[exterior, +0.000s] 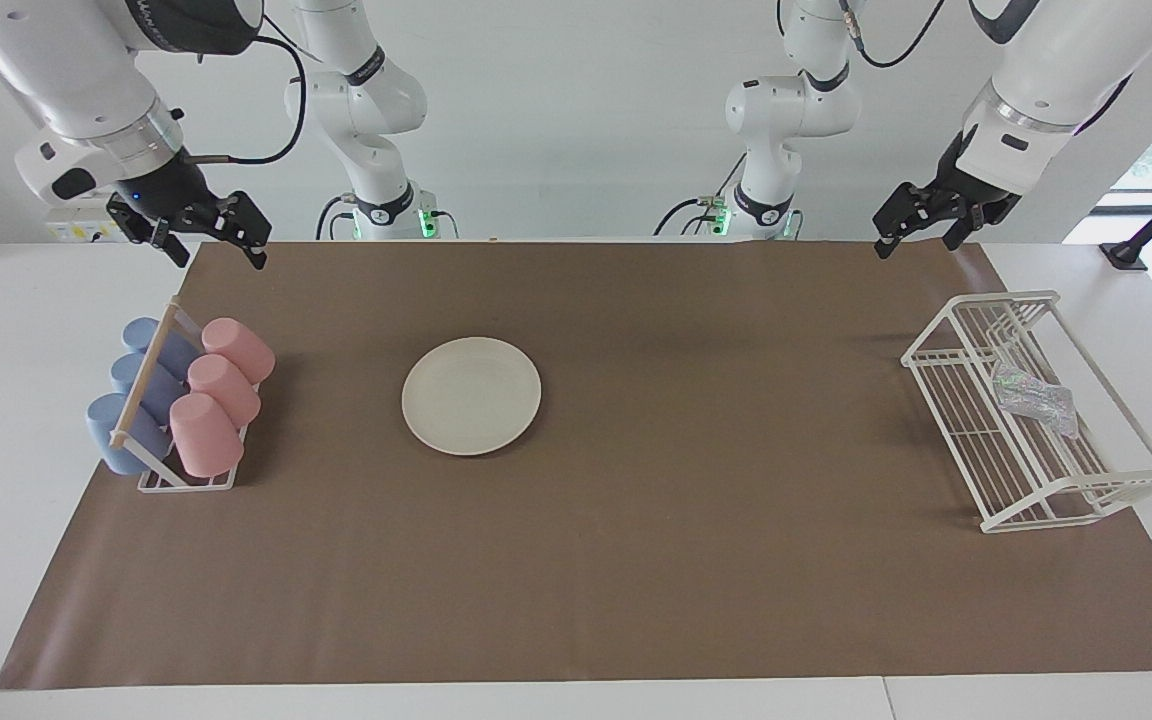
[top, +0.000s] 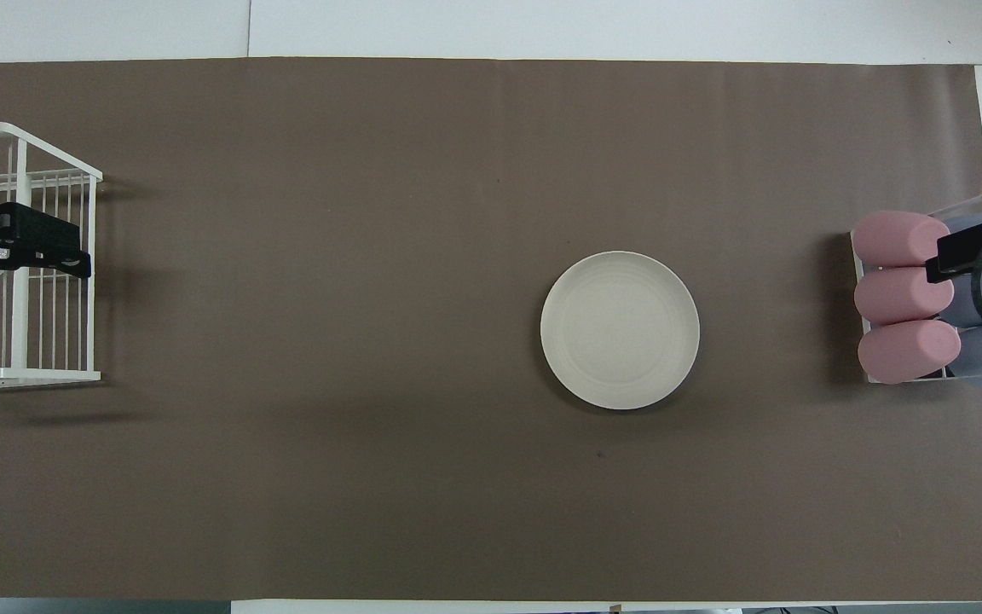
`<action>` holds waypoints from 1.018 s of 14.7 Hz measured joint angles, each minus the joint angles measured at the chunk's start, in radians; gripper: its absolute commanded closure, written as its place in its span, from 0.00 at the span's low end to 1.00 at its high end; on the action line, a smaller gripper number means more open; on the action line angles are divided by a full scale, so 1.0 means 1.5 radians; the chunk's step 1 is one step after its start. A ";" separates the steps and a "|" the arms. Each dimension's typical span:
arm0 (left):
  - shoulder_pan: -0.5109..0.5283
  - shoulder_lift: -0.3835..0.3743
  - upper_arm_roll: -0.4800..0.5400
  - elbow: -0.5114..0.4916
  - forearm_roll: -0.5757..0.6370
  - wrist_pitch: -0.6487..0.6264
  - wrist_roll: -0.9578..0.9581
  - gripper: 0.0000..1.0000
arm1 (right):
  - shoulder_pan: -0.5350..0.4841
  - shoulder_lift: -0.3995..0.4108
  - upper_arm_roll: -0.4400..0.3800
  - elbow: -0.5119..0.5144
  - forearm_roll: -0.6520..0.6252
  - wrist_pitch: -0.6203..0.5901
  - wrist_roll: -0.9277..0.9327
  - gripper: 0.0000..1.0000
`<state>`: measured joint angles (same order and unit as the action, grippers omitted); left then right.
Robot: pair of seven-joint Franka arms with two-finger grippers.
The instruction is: Wipe plate with sponge
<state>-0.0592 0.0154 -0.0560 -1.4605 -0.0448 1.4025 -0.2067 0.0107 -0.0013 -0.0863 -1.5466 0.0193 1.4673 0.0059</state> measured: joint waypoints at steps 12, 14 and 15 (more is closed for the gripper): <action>0.000 0.000 0.002 0.000 0.000 0.009 -0.024 0.00 | 0.000 0.000 0.000 0.000 0.000 0.000 0.000 0.00; 0.001 0.000 0.004 -0.002 0.000 0.009 -0.049 0.00 | 0.000 0.000 0.000 0.000 0.000 0.000 0.000 0.00; 0.002 0.000 0.005 -0.004 0.000 0.009 -0.056 0.00 | 0.000 0.000 0.000 0.000 0.000 0.000 0.000 0.00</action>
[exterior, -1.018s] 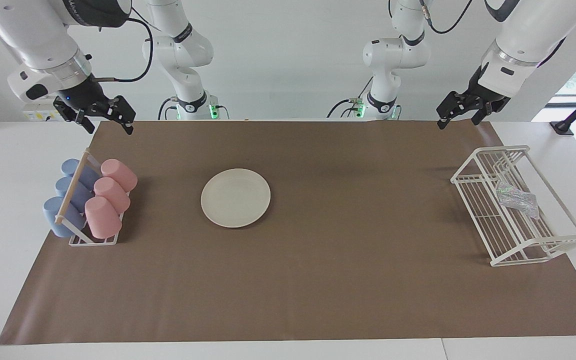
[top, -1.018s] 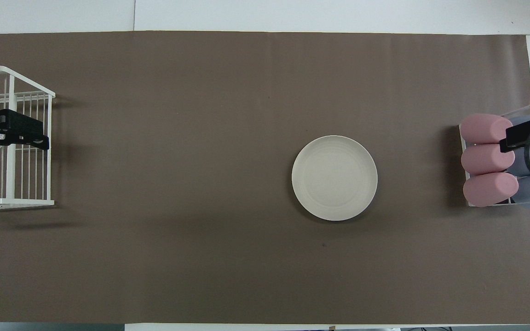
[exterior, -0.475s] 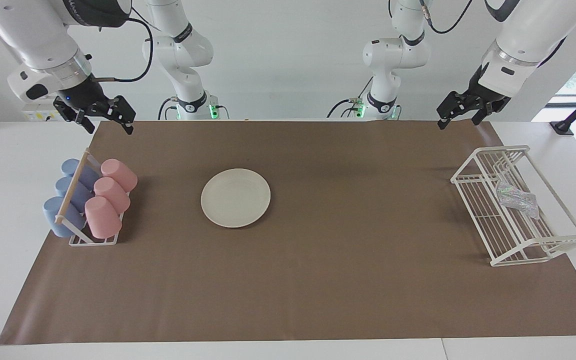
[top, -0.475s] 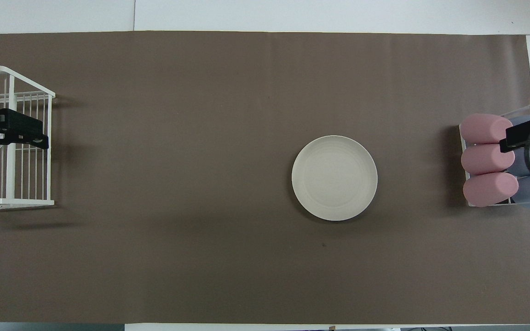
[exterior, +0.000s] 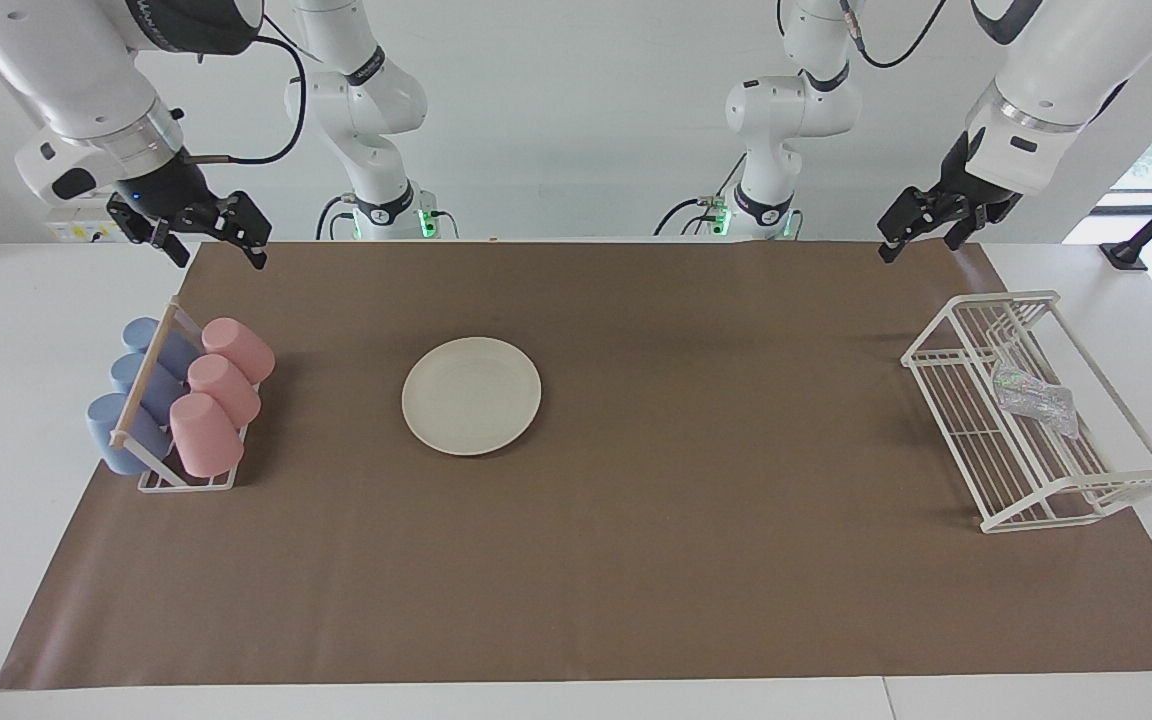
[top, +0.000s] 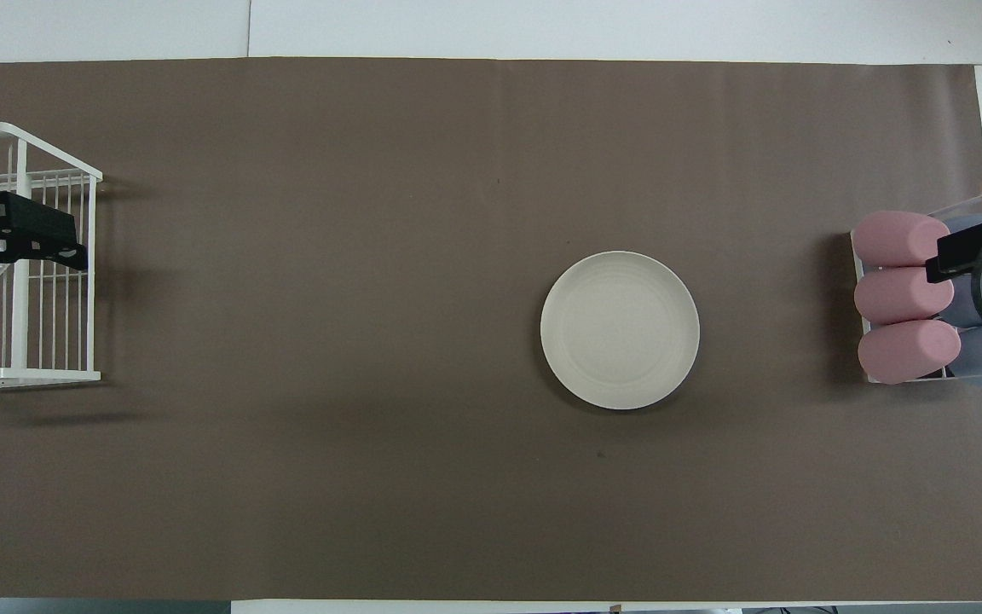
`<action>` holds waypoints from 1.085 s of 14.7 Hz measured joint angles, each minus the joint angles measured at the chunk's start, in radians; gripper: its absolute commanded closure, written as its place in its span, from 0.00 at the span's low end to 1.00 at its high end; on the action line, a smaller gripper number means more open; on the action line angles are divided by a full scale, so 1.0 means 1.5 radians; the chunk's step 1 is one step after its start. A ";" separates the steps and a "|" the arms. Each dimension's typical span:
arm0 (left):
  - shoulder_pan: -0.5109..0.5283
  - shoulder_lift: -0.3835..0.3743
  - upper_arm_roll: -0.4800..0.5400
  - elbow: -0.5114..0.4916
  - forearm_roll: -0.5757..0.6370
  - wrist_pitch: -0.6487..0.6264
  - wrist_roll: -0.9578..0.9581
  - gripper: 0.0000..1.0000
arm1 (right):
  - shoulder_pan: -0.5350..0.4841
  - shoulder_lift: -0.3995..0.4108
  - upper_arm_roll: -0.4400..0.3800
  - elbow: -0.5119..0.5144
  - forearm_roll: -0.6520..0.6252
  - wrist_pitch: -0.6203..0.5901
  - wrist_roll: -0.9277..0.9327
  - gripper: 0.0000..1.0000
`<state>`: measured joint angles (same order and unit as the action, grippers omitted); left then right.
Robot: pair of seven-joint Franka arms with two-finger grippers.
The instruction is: Wipe plate with sponge
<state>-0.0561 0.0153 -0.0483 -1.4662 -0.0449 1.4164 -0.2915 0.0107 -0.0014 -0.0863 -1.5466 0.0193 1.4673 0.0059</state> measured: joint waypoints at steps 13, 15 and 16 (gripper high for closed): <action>-0.020 0.008 -0.015 -0.159 0.374 0.154 -0.002 0.00 | 0.000 0.000 0.000 0.000 0.000 0.000 0.000 0.00; -0.023 0.033 -0.016 -0.196 0.458 0.190 -0.002 0.00 | 0.000 0.000 0.000 0.000 0.000 0.000 0.000 0.00; -0.024 0.051 -0.016 -0.207 0.495 0.206 -0.002 0.00 | 0.000 0.000 0.000 0.000 0.000 0.000 0.000 0.00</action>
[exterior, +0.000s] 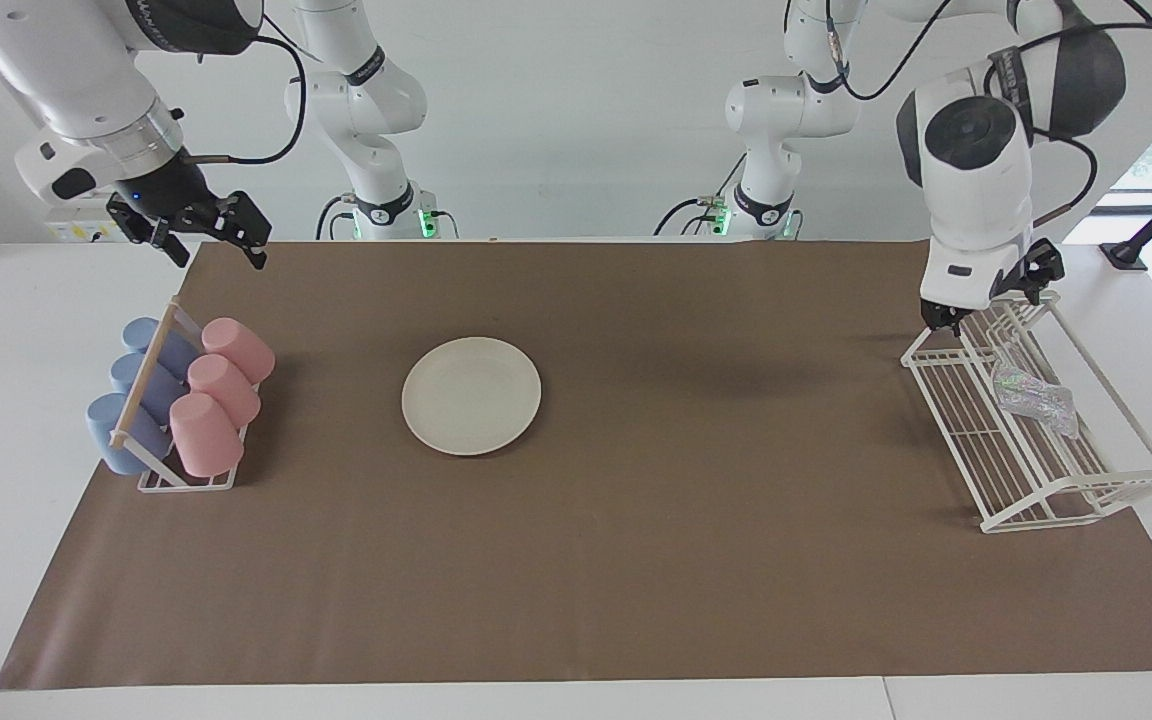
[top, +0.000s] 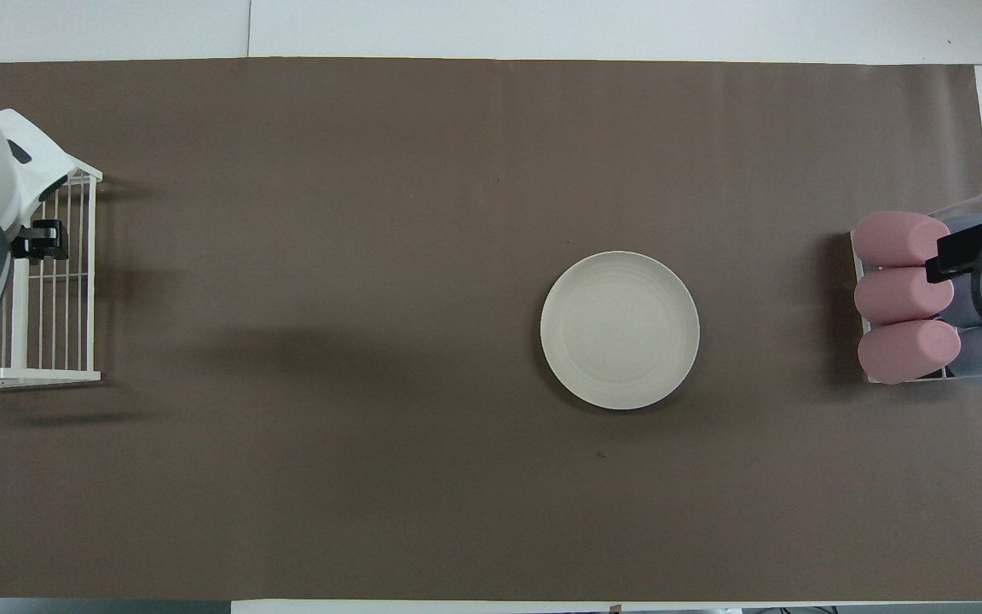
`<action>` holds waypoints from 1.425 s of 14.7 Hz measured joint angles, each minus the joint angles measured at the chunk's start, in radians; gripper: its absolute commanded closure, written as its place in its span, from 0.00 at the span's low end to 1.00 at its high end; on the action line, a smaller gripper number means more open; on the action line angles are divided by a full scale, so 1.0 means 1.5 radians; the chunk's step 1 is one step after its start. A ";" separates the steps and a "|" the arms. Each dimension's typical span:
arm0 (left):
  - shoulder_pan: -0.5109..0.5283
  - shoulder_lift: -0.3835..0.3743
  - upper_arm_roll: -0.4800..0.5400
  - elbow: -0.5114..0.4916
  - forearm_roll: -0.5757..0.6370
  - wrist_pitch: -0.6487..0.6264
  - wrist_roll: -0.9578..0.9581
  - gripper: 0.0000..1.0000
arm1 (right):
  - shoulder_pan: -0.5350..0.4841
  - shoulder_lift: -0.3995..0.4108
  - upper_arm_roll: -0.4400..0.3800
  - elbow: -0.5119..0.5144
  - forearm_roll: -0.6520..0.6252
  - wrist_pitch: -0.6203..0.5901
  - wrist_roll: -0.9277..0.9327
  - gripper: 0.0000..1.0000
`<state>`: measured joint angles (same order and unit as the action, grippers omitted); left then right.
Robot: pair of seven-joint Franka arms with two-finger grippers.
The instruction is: Wipe plate with sponge
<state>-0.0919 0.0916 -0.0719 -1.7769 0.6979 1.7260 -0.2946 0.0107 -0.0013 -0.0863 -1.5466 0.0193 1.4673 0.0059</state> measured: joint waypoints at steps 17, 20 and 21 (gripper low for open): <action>0.035 0.070 0.009 -0.087 0.185 0.158 -0.001 0.12 | 0.064 -0.011 0.018 -0.040 -0.002 0.041 0.757 0.00; 0.038 0.070 0.009 -0.087 0.186 0.163 -0.001 0.65 | 0.065 -0.023 0.018 -0.068 0.014 0.085 0.897 0.00; 0.039 0.070 0.009 -0.087 0.186 0.163 -0.001 0.81 | 0.068 -0.030 0.018 -0.089 0.016 0.103 0.933 0.00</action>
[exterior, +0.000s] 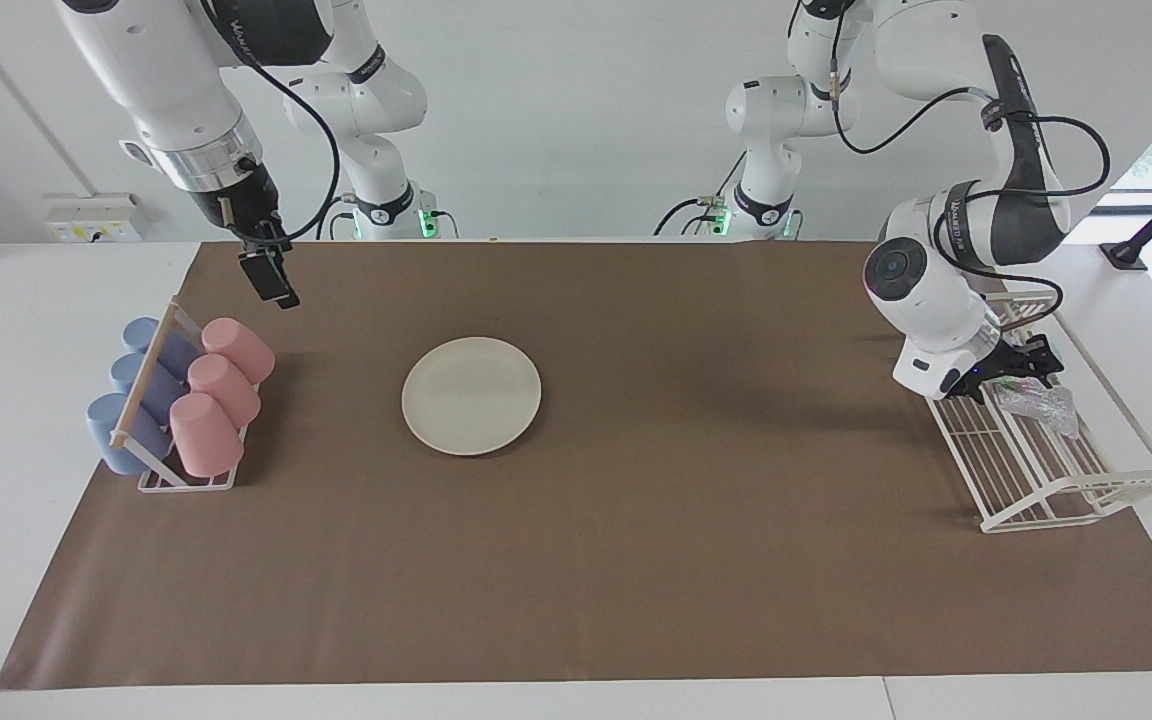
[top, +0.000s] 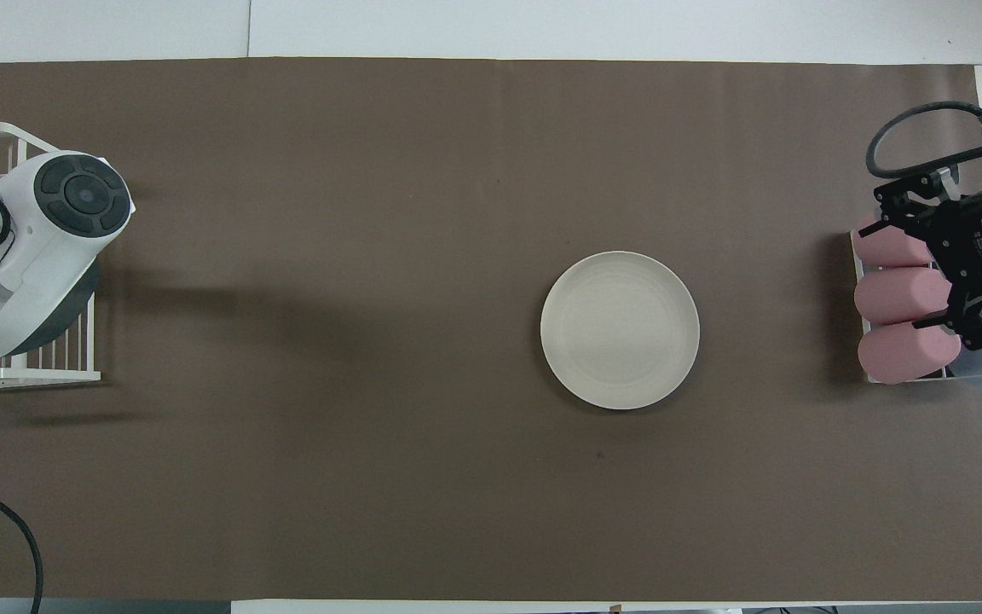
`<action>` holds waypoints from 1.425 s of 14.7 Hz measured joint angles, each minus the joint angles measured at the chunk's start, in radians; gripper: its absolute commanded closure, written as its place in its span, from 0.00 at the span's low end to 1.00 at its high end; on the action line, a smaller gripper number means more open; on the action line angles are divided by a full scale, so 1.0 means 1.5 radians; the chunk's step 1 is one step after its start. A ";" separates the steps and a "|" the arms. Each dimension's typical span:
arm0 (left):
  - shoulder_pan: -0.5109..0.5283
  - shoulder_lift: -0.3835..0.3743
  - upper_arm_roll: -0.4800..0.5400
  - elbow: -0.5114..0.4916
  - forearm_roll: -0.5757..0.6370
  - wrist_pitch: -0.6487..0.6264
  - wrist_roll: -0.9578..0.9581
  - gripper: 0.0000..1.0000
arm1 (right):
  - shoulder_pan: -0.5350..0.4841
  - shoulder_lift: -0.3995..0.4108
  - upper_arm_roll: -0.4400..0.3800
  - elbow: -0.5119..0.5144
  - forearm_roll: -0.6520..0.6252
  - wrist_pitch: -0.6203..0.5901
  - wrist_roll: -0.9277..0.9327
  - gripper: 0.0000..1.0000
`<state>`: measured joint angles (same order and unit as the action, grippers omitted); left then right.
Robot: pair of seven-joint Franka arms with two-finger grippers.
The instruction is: Wipe plate with sponge
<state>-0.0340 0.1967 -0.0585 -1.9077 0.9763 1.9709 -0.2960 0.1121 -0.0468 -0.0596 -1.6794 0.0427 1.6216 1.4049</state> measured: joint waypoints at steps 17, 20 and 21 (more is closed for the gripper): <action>0.002 0.000 0.002 0.009 0.013 0.011 0.001 1.00 | 0.010 -0.028 -0.001 -0.047 0.004 0.007 0.033 0.00; 0.002 -0.001 0.002 0.031 0.014 0.001 0.031 1.00 | 0.049 -0.031 0.002 -0.047 0.006 0.006 0.035 0.00; 0.002 -0.002 0.001 0.044 0.014 -0.008 0.048 1.00 | 0.055 -0.032 0.002 -0.047 0.006 0.001 0.038 0.00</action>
<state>-0.0308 0.1936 -0.0566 -1.8412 0.9973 1.9594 -0.2237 0.1951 -0.0941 -0.0563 -1.7495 0.0521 1.6233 1.4613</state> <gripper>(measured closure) 0.956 0.000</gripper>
